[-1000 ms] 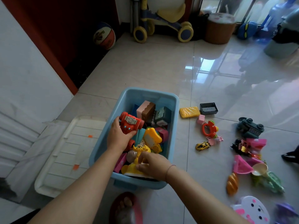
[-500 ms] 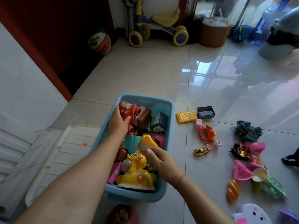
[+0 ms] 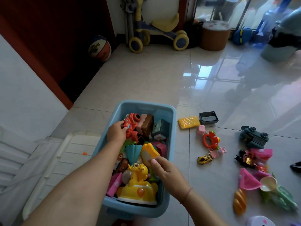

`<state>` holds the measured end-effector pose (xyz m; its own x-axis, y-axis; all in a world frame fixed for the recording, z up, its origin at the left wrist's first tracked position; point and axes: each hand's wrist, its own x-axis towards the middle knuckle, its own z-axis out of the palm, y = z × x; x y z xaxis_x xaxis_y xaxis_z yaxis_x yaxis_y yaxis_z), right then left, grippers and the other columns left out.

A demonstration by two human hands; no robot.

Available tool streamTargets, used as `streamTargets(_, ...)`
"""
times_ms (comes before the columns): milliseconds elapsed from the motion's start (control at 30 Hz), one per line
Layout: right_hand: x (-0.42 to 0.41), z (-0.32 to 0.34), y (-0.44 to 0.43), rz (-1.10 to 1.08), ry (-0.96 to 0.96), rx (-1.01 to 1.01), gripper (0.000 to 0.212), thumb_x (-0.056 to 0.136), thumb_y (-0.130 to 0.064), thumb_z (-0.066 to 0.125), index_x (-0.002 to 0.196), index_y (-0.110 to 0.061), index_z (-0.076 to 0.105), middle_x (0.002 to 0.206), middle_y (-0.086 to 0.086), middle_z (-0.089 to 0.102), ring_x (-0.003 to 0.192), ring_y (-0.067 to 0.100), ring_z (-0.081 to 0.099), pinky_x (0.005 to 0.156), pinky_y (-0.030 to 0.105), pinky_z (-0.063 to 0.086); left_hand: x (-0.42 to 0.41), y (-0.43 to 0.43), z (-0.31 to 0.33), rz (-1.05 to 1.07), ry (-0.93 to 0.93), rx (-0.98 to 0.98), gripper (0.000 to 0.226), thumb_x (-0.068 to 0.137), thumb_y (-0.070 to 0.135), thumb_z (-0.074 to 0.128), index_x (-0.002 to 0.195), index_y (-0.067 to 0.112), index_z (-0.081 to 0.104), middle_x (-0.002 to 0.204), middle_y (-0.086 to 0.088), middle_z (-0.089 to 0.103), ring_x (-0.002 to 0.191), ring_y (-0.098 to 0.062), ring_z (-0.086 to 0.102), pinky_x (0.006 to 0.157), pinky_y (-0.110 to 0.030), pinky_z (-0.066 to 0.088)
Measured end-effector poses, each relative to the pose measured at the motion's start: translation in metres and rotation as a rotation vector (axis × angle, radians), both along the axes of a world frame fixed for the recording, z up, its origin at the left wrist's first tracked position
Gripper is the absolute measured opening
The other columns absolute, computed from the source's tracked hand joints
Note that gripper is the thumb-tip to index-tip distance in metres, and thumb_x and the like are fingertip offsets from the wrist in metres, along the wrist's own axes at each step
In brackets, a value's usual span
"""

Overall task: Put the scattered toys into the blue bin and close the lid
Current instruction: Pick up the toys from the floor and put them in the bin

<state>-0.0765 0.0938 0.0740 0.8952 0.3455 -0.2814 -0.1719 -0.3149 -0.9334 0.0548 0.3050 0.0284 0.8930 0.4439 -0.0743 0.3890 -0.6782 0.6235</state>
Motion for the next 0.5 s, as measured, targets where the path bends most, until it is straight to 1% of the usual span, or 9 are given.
streamTargets(33,0.000,-0.001,0.000,-0.004,-0.001,-0.005,0.022,0.095,-0.040,0.043,0.095,-0.026,0.061,0.088,-0.001,0.063,0.078,0.004,0.060,0.071,0.019,0.050,0.000,0.000,-0.003,0.020,-0.039,-0.016,0.037,0.089,0.018,0.061,0.124,0.011,0.058,0.120,-0.011,0.064,0.110,-0.028,0.058,0.094,-0.039,0.045)
streamTargets(100,-0.002,-0.003,-0.001,-0.017,0.000,-0.011,0.024,0.095,-0.040,0.044,0.099,-0.025,0.061,0.092,-0.002,0.064,0.081,0.004,0.061,0.071,0.018,0.051,0.002,-0.003,-0.011,0.040,-0.052,0.003,0.038,0.087,0.018,0.063,0.123,0.011,0.057,0.119,-0.012,0.064,0.109,-0.029,0.059,0.093,-0.042,0.047)
streamTargets(167,-0.003,-0.003,0.000,-0.037,0.005,-0.003,0.024,0.095,-0.040,0.044,0.101,-0.025,0.061,0.092,-0.004,0.063,0.079,0.001,0.060,0.069,0.015,0.049,0.004,-0.004,-0.016,-0.014,0.035,0.058,0.044,0.089,0.021,0.060,0.131,0.013,0.049,0.123,-0.011,0.061,0.112,-0.029,0.057,0.094,-0.043,0.046)
streamTargets(233,-0.004,-0.003,0.001,-0.061,0.008,0.024,0.024,0.095,-0.039,0.044,0.104,-0.024,0.061,0.092,-0.007,0.061,0.077,-0.001,0.059,0.068,0.013,0.048,0.003,-0.002,-0.022,-0.130,0.164,0.107,0.058,0.093,0.030,0.052,0.145,0.016,0.029,0.139,-0.011,0.048,0.124,-0.029,0.047,0.102,-0.045,0.041)
streamTargets(300,-0.006,-0.001,0.000,-0.088,0.006,0.053,0.023,0.095,-0.037,0.045,0.109,-0.025,0.060,0.095,-0.010,0.061,0.080,-0.004,0.059,0.068,0.012,0.048,-0.003,0.000,-0.028,-0.201,0.216,0.147,0.066,0.096,0.039,0.042,0.149,0.015,0.012,0.153,-0.010,0.025,0.139,-0.028,0.028,0.112,-0.046,0.028)
streamTargets(333,-0.008,0.000,-0.001,-0.104,0.000,0.067,0.023,0.095,-0.035,0.045,0.112,-0.025,0.058,0.097,-0.010,0.061,0.082,-0.005,0.059,0.068,0.011,0.048,-0.008,-0.003,-0.029,-0.213,0.208,0.171,0.069,0.096,0.043,0.039,0.150,0.014,0.008,0.156,-0.009,0.016,0.142,-0.027,0.019,0.115,-0.045,0.021)
streamTargets(367,-0.009,0.001,-0.002,-0.125,-0.008,0.079,0.023,0.095,-0.034,0.046,0.113,-0.025,0.057,0.099,-0.011,0.061,0.084,-0.005,0.059,0.069,0.012,0.048,-0.013,-0.006,-0.028,-0.216,0.175,0.187,0.070,0.096,0.046,0.037,0.150,0.014,0.006,0.157,-0.009,0.012,0.144,-0.026,0.014,0.116,-0.043,0.017)
streamTargets(433,-0.012,0.002,-0.006,-0.205,-0.068,0.097,0.020,0.095,-0.031,0.049,0.113,-0.027,0.057,0.102,-0.012,0.062,0.088,-0.004,0.059,0.074,0.015,0.051,-0.024,-0.020,-0.020,-0.215,0.080,0.195,0.071,0.095,0.049,0.035,0.150,0.013,0.007,0.157,-0.010,0.012,0.144,-0.025,0.012,0.117,-0.043,0.015)
streamTargets(500,-0.013,0.000,-0.015,-0.338,-0.142,0.112,0.019,0.094,-0.027,0.052,0.112,-0.027,0.058,0.104,-0.011,0.062,0.094,-0.002,0.059,0.079,0.017,0.051,-0.032,-0.041,-0.003,-0.222,-0.030,0.154,0.071,0.095,0.048,0.036,0.149,0.011,0.010,0.156,-0.012,0.015,0.143,-0.026,0.015,0.117,-0.043,0.015)
